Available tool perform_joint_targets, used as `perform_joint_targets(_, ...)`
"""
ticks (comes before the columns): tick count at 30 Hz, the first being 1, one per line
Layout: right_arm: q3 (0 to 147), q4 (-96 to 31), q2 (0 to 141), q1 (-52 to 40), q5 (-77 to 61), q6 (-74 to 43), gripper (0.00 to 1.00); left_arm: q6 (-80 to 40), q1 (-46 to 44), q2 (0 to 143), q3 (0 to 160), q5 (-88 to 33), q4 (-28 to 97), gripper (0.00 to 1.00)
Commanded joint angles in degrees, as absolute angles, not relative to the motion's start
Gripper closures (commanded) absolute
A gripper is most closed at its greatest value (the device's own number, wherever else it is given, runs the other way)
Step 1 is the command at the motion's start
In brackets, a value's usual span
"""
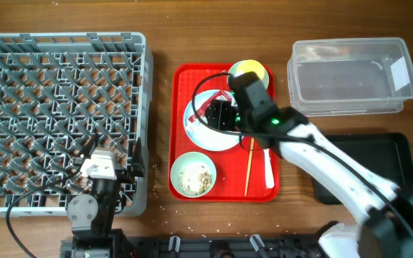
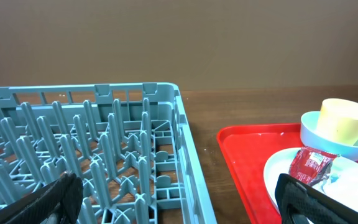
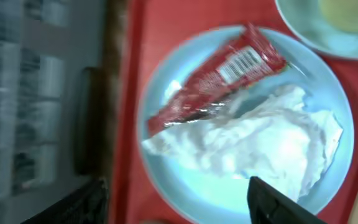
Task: Sort waste into correct bins and load items into the dishwasher rack
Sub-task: 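Reach the right gripper down to the white tissue on the plate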
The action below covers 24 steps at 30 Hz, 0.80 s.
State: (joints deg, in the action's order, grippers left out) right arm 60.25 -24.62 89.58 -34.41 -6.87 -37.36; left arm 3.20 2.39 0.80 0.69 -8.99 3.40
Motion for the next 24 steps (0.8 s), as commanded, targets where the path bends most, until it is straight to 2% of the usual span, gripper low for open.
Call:
perform_joint_targets(1,60.64,-22.94,99.31,-34.65,-3.86,-34.68,0.42,4.1,2.24,0.38,0.32,-9.34,3.46,0.0)
perform_joint_targets(2,60.64,-21.58,101.21,-34.65,-3.84,-34.68,0.46,4.1,2.24,0.38,0.32,-9.32,3.46,0.0)
perform_joint_targets(4,60.64,-20.25,102.45,-34.65,-2.94,-34.72,0.46,4.1,2.24,0.38,0.32,-9.34,3.46,0.0)
perform_joint_targets(6,60.64,-20.16,102.45,-34.65,-2.07,-34.89,0.52,4.1,2.24,0.38,0.32,-9.34,3.46,0.0)
perform_joint_targets(8,60.64,-20.16,102.45,-34.65,-1.52,-36.21,0.71,4.1,2.24,0.38,0.32,-9.32,3.46,0.0)
perform_joint_targets(9,60.64,-20.16,102.45,-34.7,-1.41,-36.21,0.74,4.1,2.24,0.38,0.32,-9.34,3.46,0.0)
perform_joint_targets(14,60.4,-20.05,103.11,-34.7,3.01,-39.16,0.7,4.1,2.24,0.38,0.32,-9.32,3.46,0.0)
perform_joint_targets(15,60.4,-19.7,103.31,-34.7,3.2,-39.2,0.82,4.1,2.24,0.38,0.32,-9.34,3.46,0.0)
perform_joint_targets(17,60.69,-19.44,103.18,-34.7,2.94,-39.88,0.96,4.1,2.24,0.38,0.32,-9.34,3.46,0.0)
perform_joint_targets(20,61.78,-21.02,100.6,-34.65,2.94,-40.49,0.96,4.1,2.24,0.38,0.32,-9.34,3.46,0.0)
perform_joint_targets(24,61.82,-24.71,90.08,-34.65,3.01,-40.42,0.96,4.1,2.24,0.38,0.32,-9.34,3.46,0.0)
